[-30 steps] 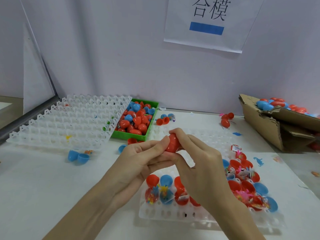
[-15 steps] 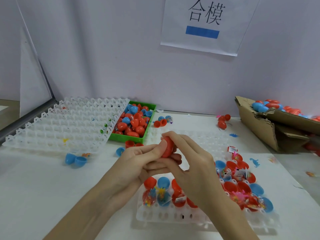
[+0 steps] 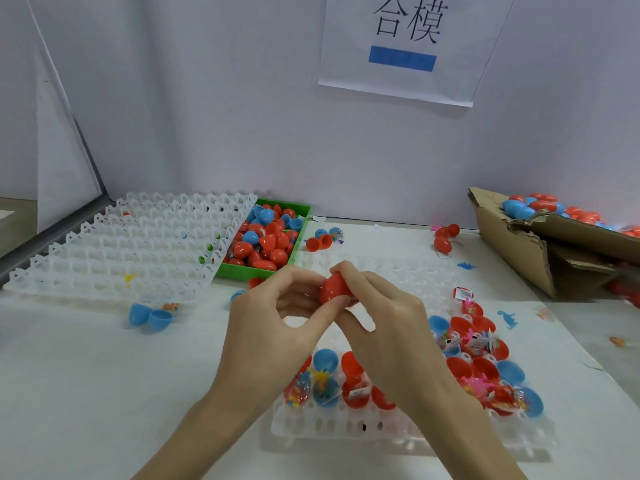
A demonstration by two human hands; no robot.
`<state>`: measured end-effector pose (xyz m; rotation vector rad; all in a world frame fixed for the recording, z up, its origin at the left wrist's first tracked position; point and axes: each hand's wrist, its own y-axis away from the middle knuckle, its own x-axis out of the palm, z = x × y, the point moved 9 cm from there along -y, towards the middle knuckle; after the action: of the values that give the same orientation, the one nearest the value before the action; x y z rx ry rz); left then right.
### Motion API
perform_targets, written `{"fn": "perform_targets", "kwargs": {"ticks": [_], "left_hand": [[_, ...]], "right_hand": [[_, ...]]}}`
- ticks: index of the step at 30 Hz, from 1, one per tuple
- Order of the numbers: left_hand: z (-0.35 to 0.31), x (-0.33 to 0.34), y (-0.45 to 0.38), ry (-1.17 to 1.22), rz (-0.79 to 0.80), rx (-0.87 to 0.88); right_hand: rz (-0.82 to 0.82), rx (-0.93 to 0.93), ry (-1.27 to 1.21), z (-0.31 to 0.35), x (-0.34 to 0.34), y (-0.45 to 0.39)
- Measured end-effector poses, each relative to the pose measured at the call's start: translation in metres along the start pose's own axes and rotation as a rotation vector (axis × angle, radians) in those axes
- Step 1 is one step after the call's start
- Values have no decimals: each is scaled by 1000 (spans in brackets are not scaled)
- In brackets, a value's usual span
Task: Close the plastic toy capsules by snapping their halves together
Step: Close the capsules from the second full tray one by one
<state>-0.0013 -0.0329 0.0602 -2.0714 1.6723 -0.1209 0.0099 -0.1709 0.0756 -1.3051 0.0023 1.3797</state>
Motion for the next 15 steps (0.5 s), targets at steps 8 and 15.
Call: {"fn": "perform_targets", "kwargs": {"ticks": [8, 15], "left_hand": [[28, 25, 1, 737, 313, -515], [29, 32, 6, 888, 340, -602]], "right_hand": [[-123, -78, -145, 7, -11, 0], [-104, -122, -104, 12, -7, 4]]}}
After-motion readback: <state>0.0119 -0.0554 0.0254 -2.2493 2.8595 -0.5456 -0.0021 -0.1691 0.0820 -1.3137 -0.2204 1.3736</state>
